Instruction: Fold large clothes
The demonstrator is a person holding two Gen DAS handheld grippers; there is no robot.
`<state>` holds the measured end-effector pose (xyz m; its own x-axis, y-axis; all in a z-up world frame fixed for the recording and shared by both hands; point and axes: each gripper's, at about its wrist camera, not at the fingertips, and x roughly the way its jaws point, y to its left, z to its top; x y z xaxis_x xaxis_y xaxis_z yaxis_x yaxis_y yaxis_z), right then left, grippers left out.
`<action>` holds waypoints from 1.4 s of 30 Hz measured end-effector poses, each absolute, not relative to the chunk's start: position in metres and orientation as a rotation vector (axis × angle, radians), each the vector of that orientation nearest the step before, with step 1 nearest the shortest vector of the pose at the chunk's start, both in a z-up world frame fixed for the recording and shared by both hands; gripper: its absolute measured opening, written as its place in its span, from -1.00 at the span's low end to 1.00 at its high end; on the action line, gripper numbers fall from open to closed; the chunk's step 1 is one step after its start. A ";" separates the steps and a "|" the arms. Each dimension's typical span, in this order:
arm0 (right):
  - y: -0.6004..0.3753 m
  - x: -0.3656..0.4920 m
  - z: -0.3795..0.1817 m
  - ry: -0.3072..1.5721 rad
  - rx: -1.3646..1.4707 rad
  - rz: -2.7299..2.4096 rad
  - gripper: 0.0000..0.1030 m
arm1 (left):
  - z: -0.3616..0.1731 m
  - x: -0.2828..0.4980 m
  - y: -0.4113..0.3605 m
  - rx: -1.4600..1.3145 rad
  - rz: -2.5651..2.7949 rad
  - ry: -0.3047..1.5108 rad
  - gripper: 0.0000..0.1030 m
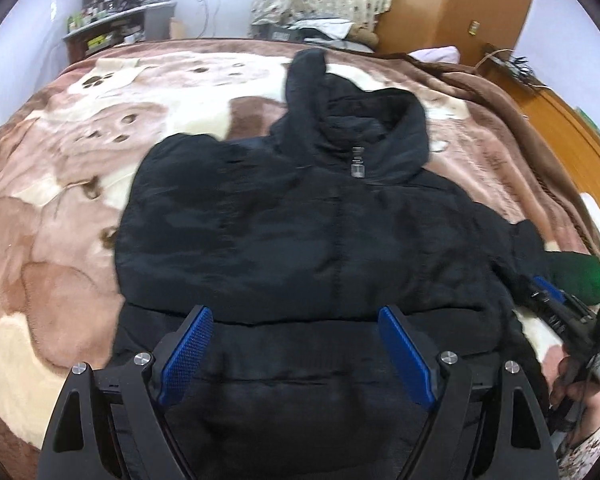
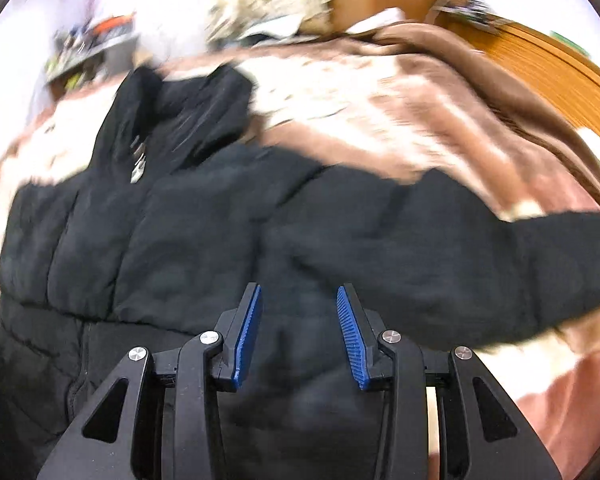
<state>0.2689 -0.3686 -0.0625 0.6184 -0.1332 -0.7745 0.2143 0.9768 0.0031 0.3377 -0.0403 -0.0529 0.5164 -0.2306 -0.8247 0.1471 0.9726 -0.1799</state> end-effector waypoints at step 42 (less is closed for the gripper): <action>-0.602 0.176 -0.027 0.619 0.362 -0.602 -0.91 | -0.086 0.340 -0.160 -0.010 -0.350 1.056 0.64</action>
